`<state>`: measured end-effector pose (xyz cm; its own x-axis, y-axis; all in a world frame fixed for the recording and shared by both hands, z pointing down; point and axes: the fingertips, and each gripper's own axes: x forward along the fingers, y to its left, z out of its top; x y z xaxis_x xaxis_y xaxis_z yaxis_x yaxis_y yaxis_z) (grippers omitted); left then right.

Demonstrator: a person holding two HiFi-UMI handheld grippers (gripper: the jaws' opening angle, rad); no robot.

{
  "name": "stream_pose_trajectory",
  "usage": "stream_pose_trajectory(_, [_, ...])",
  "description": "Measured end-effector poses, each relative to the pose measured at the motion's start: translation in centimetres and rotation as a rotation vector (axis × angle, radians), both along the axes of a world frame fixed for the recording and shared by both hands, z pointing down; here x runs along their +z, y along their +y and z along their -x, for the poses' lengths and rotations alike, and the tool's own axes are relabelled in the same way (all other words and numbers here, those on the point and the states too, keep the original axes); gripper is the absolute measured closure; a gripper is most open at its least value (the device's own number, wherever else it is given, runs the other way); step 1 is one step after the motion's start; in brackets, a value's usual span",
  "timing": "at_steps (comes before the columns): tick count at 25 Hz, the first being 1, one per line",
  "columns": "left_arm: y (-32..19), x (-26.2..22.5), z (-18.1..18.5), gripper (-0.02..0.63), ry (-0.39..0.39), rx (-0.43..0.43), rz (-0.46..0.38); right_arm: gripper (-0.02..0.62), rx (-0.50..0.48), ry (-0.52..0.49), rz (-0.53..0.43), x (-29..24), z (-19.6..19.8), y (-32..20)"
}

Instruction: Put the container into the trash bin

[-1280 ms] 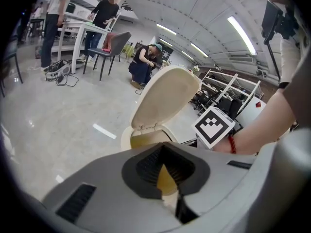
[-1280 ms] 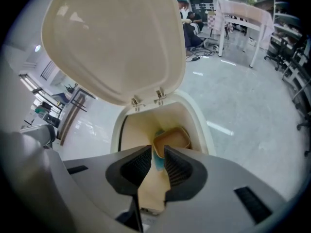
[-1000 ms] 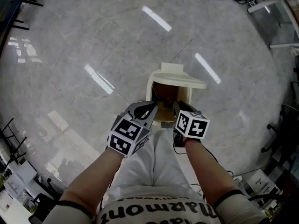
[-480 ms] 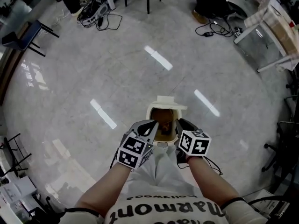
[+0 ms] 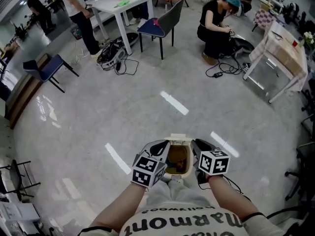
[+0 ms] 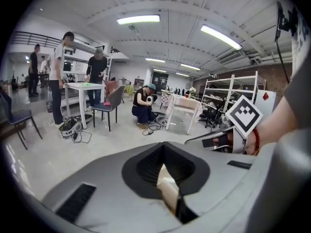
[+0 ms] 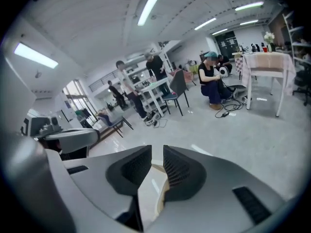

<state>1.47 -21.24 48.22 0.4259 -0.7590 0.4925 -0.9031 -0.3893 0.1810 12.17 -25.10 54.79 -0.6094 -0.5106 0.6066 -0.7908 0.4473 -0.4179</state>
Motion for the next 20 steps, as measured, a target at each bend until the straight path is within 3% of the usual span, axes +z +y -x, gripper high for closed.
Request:
stream_pose_trajectory(2, [-0.2,-2.0,0.5,0.612,0.001,0.001,-0.039,0.52,0.008,-0.071,-0.017,-2.2,0.7,-0.3])
stream_pose_trajectory(5, [-0.8,-4.7,0.9,0.612,0.023,0.01,-0.098,0.522,-0.008,-0.073,-0.049,-4.6,1.7,-0.8])
stream_pose_trajectory(9, [-1.0,-7.5,0.3,0.612,0.113,0.031,-0.144,0.522,-0.026,-0.127,-0.068,-8.4,2.8,-0.7])
stream_pose_trajectory(11, [-1.1,-9.4,0.0,0.612,0.161,0.04,-0.167,0.576,-0.004,-0.164,-0.11,-11.1,2.8,-0.9])
stream_pose_trajectory(16, [-1.4,-14.1,0.7,0.614,0.192,0.075,-0.25,0.592,0.035,-0.121,-0.3,-17.0,2.8,-1.4])
stream_pose_trajectory(20, [-0.6,-16.5,2.1,0.612,0.177,0.11,-0.29,0.592,0.092,-0.092,-0.347,-19.6,3.3,-0.3])
